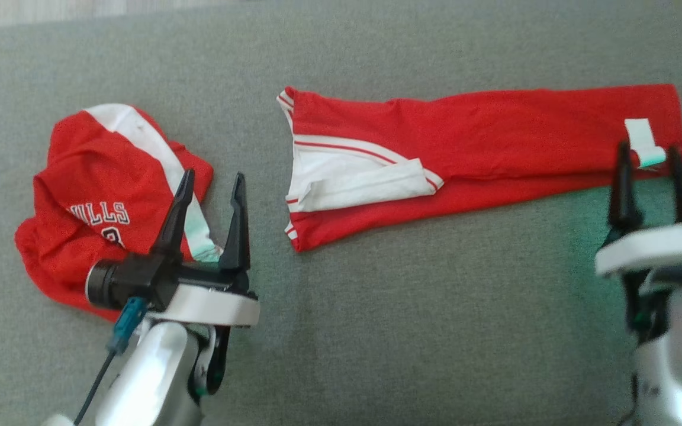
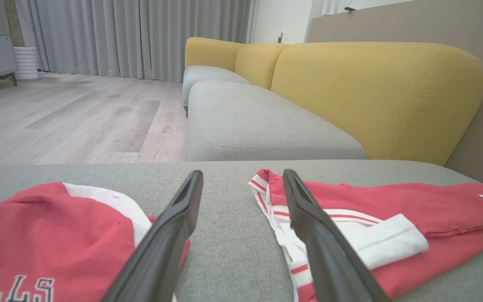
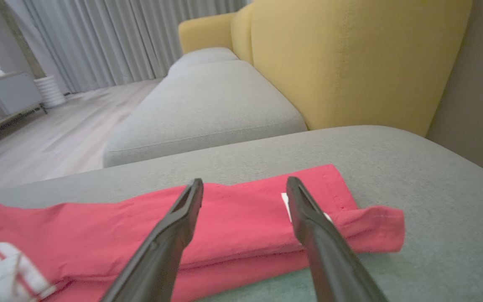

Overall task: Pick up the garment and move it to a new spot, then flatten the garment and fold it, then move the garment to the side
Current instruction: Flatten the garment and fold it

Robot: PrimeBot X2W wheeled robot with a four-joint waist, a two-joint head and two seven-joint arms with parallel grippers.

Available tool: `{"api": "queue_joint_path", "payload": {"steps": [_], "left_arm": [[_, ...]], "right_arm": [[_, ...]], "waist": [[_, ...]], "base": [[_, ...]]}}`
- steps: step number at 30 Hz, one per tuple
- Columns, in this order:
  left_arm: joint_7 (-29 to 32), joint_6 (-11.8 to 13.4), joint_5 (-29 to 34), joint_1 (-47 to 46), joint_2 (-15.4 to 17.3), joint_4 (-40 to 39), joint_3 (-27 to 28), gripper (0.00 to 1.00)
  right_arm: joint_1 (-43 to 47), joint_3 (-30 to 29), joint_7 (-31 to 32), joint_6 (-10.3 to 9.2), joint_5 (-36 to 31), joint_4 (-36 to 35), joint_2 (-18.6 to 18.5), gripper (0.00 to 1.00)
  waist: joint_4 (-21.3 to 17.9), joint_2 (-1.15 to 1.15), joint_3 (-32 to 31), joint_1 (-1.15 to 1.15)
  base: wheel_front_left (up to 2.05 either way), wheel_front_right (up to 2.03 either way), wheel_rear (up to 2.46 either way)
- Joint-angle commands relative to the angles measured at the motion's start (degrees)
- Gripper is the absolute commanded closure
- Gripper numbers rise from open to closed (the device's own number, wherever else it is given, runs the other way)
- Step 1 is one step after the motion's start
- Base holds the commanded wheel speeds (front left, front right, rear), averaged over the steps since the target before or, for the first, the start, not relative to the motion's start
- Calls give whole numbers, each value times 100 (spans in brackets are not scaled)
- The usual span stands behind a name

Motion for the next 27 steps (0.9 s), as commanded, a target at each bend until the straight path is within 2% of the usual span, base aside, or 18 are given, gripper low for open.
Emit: {"api": "queue_joint_path", "payload": {"steps": [1, 7, 11, 15, 20, 26, 27], "left_arm": [[-29, -46, 88, -305, -8, -131, 244, 0], [-29, -216, 261, -508, -181, -55, 239, 0], [-29, -310, 342, -573, -262, -29, 269, 0], [-29, -386, 367, -583, -332, 20, 333, 0], [-29, -450, 428, -595, -367, 96, 467, 0], [-29, -513, 508, -627, -386, 129, 592, 0], [-29, -523, 526, -638, -390, 140, 608, 0]], "right_arm": [[-438, -86, 146, -4, -149, -33, -42, 0], [-1302, -1152, 837, -4, -746, 839, -292, 0], [-1759, -1892, 1128, -4, -1087, 1425, -456, 0], [-2047, -2346, 1235, -4, -1457, 1909, -557, 0], [-2266, -2586, 1324, -4, -1802, 2314, -544, 0], [-2420, -2401, 1364, -4, -1806, 2694, -569, 1], [-2440, -2362, 1359, -4, -1781, 2747, -581, 48]], "waist": [[47, 0, 175, 0], [205, 0, 461, 0], [304, 0, 594, 0], [364, 0, 705, 0], [365, 0, 816, 0], [318, 0, 861, 0], [306, 0, 861, 0]], "base": [[0, 0, 0], [0, 0, 0], [0, 0, 0], [0, 0, 0], [0, 0, 0], [0, 0, 0], [0, 0, 0]]}}
